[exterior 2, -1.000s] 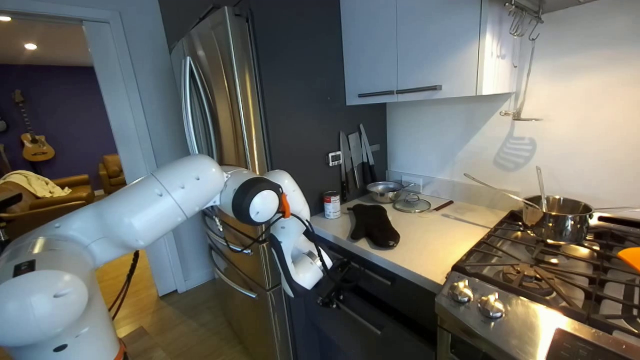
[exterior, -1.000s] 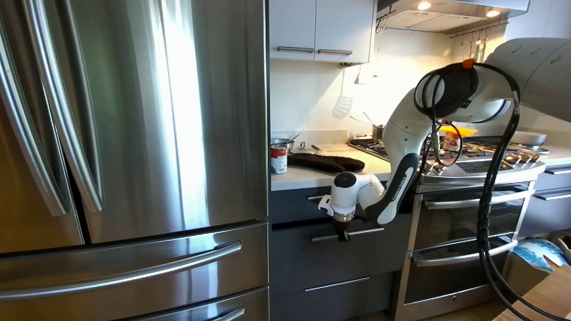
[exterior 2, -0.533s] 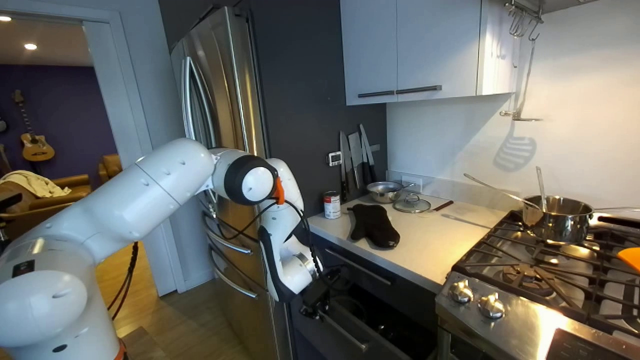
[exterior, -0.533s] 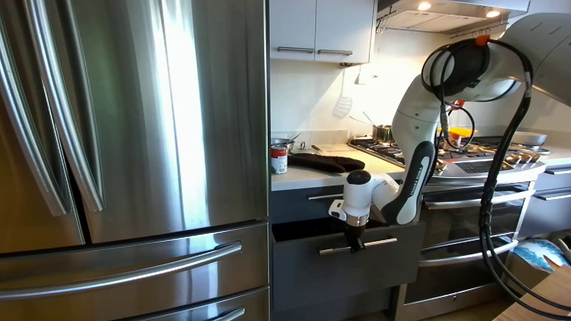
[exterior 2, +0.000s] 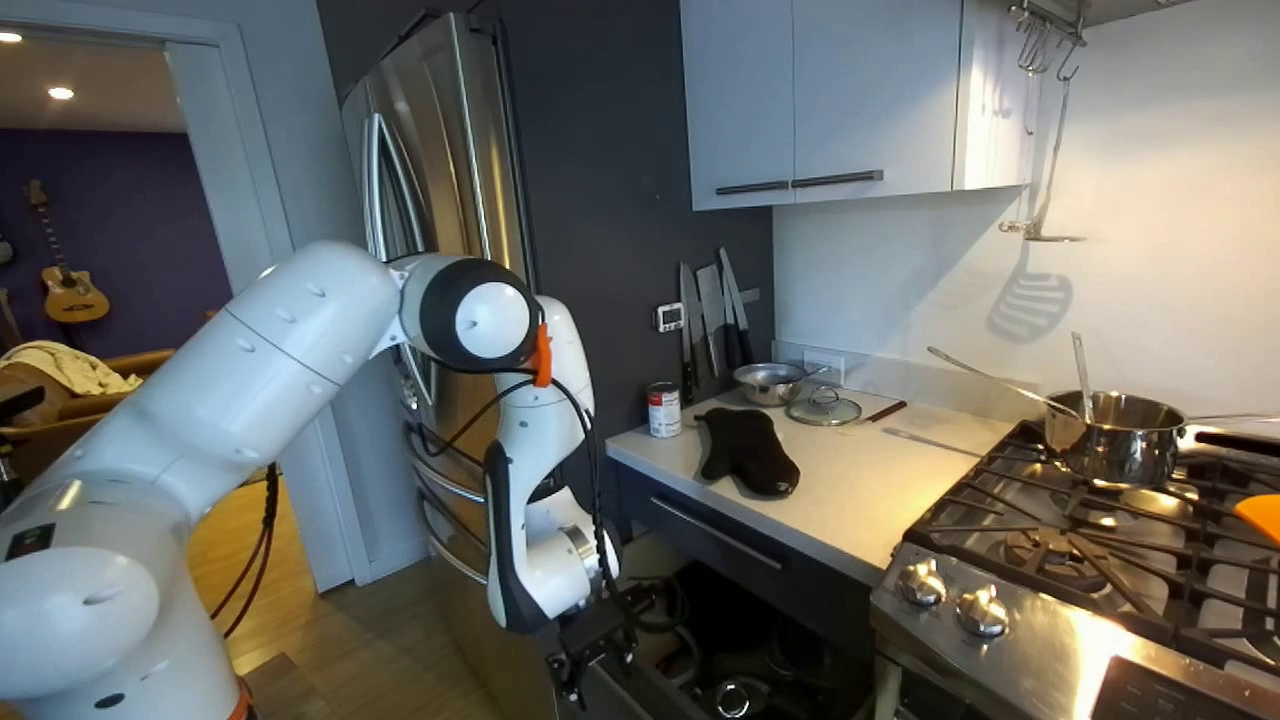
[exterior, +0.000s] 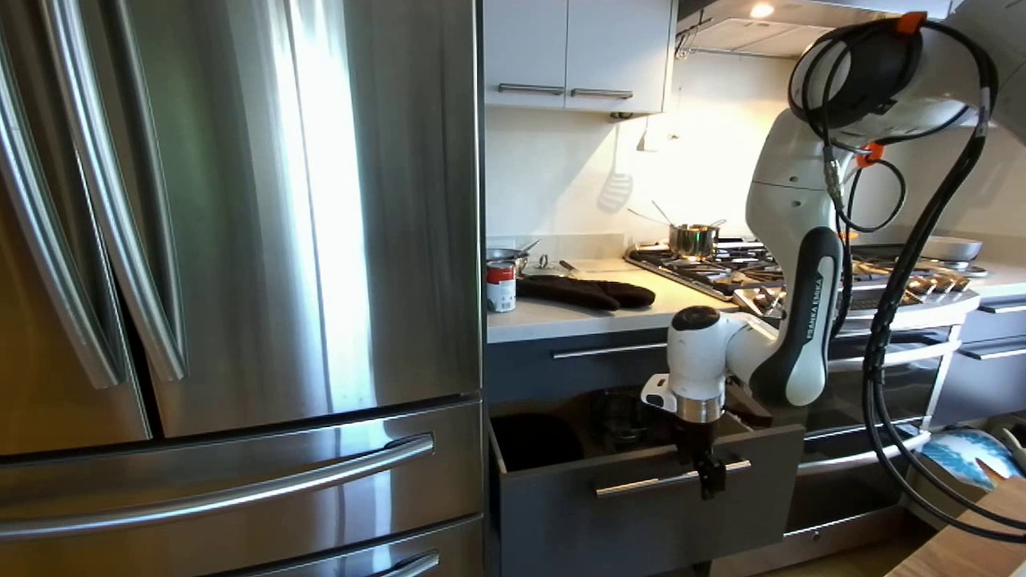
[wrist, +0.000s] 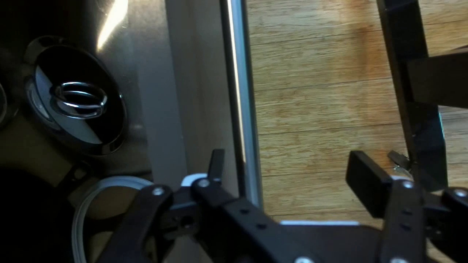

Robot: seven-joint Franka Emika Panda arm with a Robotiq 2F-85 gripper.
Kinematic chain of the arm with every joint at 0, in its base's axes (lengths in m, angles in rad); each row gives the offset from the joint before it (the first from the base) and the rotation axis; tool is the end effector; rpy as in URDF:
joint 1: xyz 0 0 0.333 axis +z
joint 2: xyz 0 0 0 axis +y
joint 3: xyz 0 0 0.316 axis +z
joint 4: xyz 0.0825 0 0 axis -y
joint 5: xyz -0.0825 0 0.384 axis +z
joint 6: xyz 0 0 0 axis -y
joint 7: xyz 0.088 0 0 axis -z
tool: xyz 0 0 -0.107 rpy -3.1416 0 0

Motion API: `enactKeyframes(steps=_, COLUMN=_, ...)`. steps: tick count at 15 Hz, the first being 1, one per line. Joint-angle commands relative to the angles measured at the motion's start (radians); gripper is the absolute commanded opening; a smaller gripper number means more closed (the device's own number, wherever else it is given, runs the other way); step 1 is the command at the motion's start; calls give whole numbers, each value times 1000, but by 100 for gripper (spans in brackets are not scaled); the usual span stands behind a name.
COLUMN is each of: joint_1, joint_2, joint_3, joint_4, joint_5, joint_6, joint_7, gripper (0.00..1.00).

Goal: Open the second left drawer from the top fully

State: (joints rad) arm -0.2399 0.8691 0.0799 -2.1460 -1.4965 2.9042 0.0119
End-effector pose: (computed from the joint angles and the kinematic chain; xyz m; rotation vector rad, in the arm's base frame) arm 0.4530 -0.0033 -0.0147 2.3615 1.7542 -0.0842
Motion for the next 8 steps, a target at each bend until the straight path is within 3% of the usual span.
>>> enactKeyframes(steps=1, joint_1=-30, joint_2=-120, joint_3=2, joint_4=-111, joint_5=-12, joint_6=58, joint_7=59, gripper=100)
enactKeyframes(steps=4, joint_1=-34, joint_2=-176, joint_3=1, joint_4=-164, joint_5=-16, joint_6=88, joint_7=108, gripper=100)
enactKeyframes(steps=8, joint_1=-30, joint_2=-254, joint_3=12, joint_4=-176, joint_5=75, joint_6=61, joint_7=145, gripper=100)
